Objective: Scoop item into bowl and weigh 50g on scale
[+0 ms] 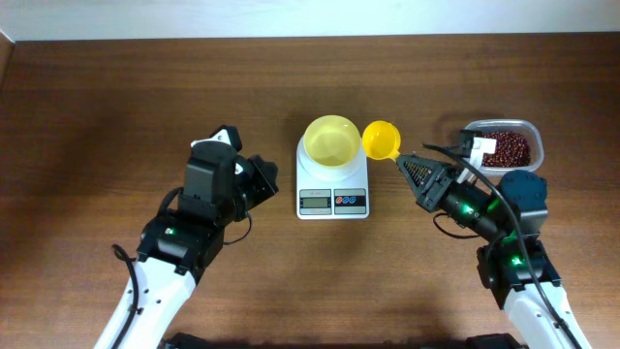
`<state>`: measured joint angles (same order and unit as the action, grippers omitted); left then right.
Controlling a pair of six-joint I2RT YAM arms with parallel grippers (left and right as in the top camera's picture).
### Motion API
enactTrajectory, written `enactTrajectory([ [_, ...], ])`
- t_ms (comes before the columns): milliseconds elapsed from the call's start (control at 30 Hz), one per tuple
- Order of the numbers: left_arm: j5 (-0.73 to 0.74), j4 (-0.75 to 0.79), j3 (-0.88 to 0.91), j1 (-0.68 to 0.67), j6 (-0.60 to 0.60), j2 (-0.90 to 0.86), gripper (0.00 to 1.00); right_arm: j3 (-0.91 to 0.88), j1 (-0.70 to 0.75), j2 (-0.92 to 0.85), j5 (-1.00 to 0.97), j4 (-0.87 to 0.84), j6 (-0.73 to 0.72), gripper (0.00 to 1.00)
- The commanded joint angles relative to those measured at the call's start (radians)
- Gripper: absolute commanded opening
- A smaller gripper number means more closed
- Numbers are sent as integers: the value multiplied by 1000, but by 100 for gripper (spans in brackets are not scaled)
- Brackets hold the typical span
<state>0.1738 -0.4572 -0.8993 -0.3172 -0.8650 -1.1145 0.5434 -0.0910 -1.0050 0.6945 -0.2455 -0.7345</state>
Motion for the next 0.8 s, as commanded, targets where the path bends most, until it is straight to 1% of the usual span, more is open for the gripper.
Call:
enactTrajectory([
  [0,-14,13,-3,0,62,8,0,14,8,10,2,-5,-5,4],
  [33,-14,34,-3,-12,103,8,0,14,8,10,1,-6,-8,4],
  [100,-14,82,-3,-32,116,8,0,14,17,10,-9,-9,-70,4],
  [133,-14,93,-3,-42,116,8,0,14,31,10,-14,-9,-79,4],
  [233,-14,95,-7,-69,128,8,0,14,107,10,-13,-13,-140,4],
  [300,-14,93,-13,-81,158,-1,0,14,145,10,-5,-13,-139,4],
  [333,-14,89,-26,-89,175,-13,0,14,156,10,2,-13,-139,4],
  [433,-14,53,-144,-118,249,-121,0,14,165,10,5,-13,-138,4],
  [467,-14,10,-220,-135,294,-187,0,14,166,10,5,-13,-138,4],
  [500,-14,-24,-261,-144,322,-218,0,14,166,10,5,-13,-138,4],
  [533,-21,-100,-339,-164,379,-277,0,14,166,10,5,-12,-138,4],
  [567,-42,-151,-382,-176,397,-306,0,14,166,10,5,-13,-138,4],
  [633,-159,-288,-465,-214,401,-354,0,14,166,10,-3,-12,-138,4],
  [667,-182,-322,-470,-235,424,-357,0,14,166,10,-21,-12,-138,4],
  [767,-182,-326,-470,-267,437,-357,0,14,166,10,-79,-12,-137,4],
])
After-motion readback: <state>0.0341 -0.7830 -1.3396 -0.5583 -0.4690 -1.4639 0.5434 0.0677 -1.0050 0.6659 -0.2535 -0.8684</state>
